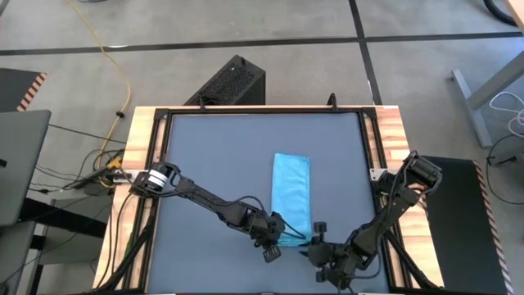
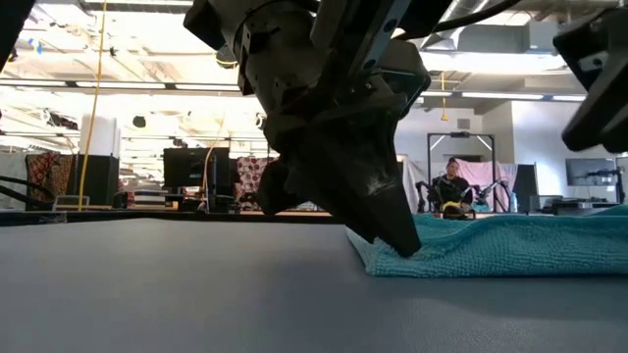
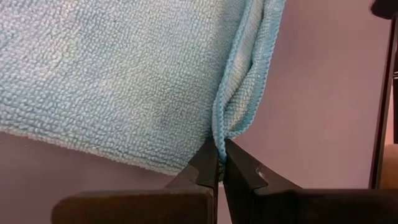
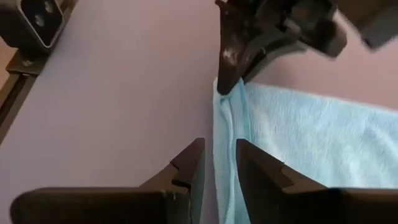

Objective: Roll towel
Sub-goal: Roll the blue microfiber towel

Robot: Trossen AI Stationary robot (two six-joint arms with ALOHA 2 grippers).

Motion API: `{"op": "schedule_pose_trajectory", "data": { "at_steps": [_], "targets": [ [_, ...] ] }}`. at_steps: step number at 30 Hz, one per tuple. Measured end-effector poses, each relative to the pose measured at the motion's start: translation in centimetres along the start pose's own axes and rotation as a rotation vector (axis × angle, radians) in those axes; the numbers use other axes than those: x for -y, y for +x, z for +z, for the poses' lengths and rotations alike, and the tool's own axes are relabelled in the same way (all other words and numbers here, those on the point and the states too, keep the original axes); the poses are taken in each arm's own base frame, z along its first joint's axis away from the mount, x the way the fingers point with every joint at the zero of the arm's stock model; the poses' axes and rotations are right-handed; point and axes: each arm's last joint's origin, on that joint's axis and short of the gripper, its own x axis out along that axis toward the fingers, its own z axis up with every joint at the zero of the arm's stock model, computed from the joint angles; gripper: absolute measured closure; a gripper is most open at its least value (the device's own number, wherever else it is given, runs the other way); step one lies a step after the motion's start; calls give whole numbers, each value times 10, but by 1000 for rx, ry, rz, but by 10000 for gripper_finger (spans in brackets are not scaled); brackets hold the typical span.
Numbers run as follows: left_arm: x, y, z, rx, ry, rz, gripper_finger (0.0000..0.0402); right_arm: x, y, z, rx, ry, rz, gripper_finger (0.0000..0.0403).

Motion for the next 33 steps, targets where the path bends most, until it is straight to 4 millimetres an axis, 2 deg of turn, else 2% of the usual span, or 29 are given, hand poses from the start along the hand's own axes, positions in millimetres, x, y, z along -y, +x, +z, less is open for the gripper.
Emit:
{"op": "schedule_pose_trajectory", "data": {
  "at_steps": [6, 10, 16, 33],
  "targets": [
    [2, 0, -2, 12, 10, 12, 401, -7, 10, -13, -40, 78, -1, 291],
    [4, 0, -3, 17, 17, 4, 401, -14, 16, -25, -73, 43, 0, 291],
    [8, 0, -6, -13, 10, -27, 401, -14, 22, -36, -120, -9, -34, 291],
    [13, 0, -6, 3, -14, -69, 401, -7, 25, -36, -130, -111, -78, 292]
  ]
}}
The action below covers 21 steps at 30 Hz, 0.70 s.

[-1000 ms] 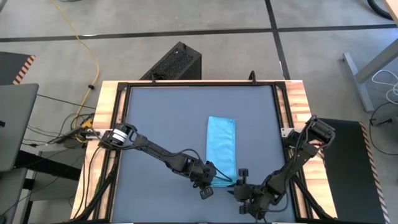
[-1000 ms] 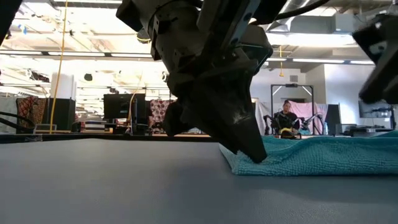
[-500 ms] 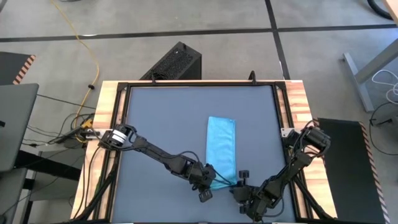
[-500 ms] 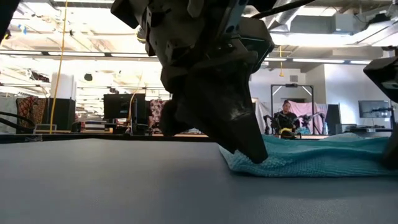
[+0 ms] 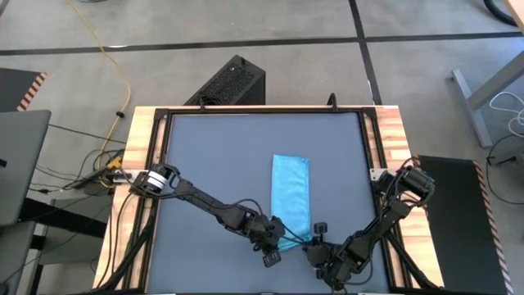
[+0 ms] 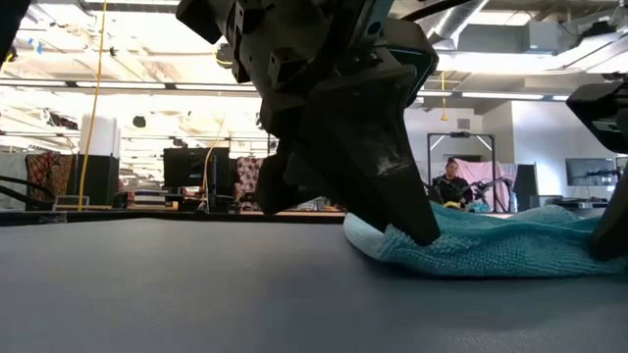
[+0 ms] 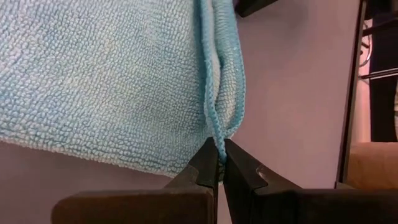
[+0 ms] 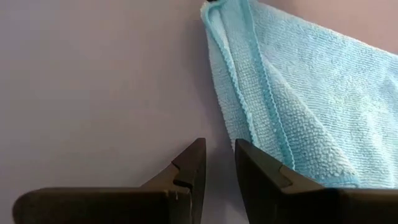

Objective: Roll towel
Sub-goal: Roll the blue microfiber towel

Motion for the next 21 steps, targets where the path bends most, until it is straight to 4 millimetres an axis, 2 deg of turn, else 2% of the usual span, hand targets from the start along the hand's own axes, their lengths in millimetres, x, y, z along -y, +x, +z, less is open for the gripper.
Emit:
{"op": "schedule_pose_trajectory", "data": {
  "at_steps": [12, 21],
  "targets": [
    [1, 0, 1, 7, -12, -6, 401, 9, 5, 0, -32, -25, -58, 292],
    [0, 0, 0, 3, -11, -3, 401, 13, -8, 6, 16, -95, -100, 292]
  ]
}}
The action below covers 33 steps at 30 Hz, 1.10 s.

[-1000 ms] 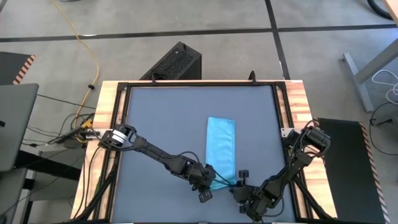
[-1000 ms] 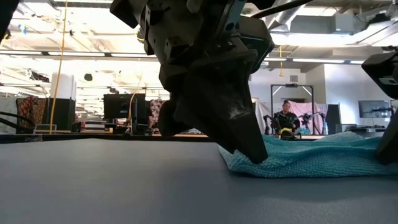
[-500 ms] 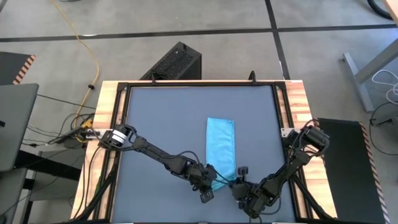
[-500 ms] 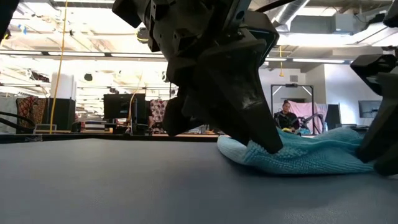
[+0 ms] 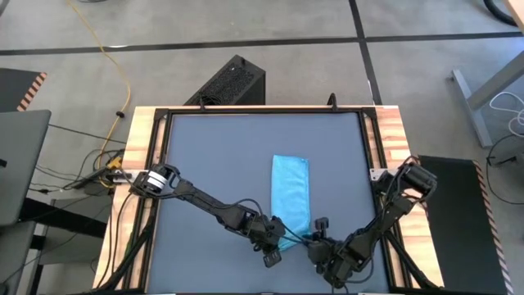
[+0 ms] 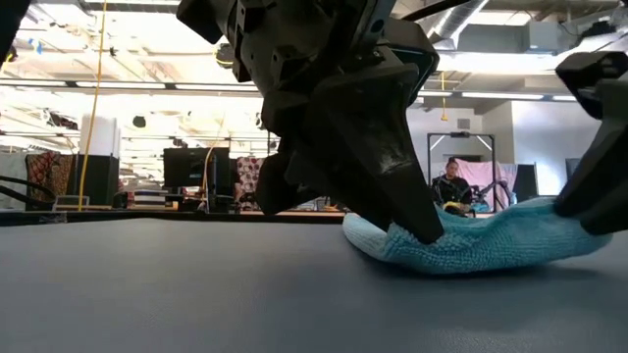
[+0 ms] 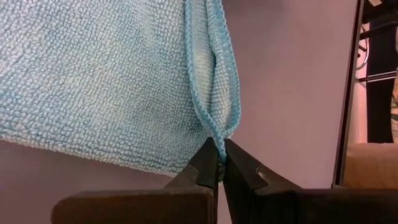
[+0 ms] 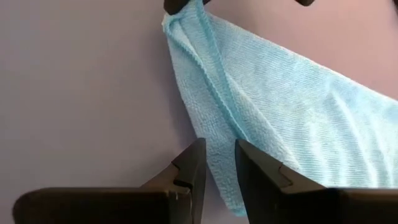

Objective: Roll towel
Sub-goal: Roll the blue microfiber towel

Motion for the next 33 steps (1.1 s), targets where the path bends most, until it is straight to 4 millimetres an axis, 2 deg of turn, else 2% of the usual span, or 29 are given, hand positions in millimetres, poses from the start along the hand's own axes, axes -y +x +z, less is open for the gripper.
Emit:
{"op": "schedule_pose_trajectory", "data": {
  "at_steps": [21, 33],
  "targets": [
    [1, 0, 0, -5, 6, -10, 401, 6, 8, -3, -62, -24, -8, 292],
    [4, 0, 1, 16, 12, -33, 401, 18, 23, -1, -160, 17, 49, 292]
  ]
}}
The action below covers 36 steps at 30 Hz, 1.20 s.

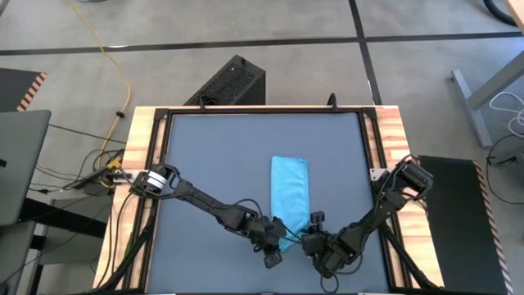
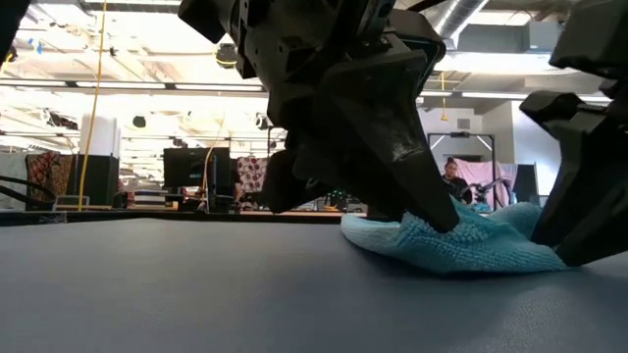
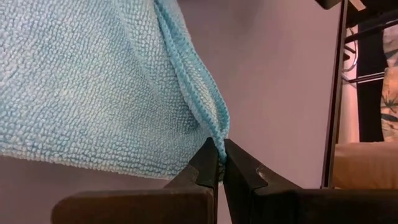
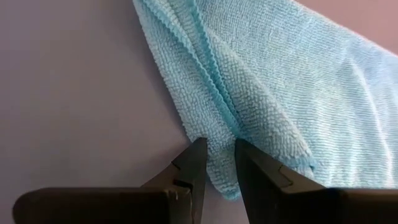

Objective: Roll towel
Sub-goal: Roll the blue microfiber towel

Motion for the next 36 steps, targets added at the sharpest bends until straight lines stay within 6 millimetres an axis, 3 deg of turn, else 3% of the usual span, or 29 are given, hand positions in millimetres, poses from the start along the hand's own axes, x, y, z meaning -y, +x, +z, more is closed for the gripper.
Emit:
{"op": "schedule_pose_trajectory", "data": {
  "at_steps": [20, 36],
  "targets": [
    [4, 0, -1, 69, 13, 34, 401, 9, 11, 5, -144, 129, 179, 292],
    [6, 1, -10, 44, -30, 69, 401, 6, 9, 1, -196, 211, 206, 292]
  ]
}}
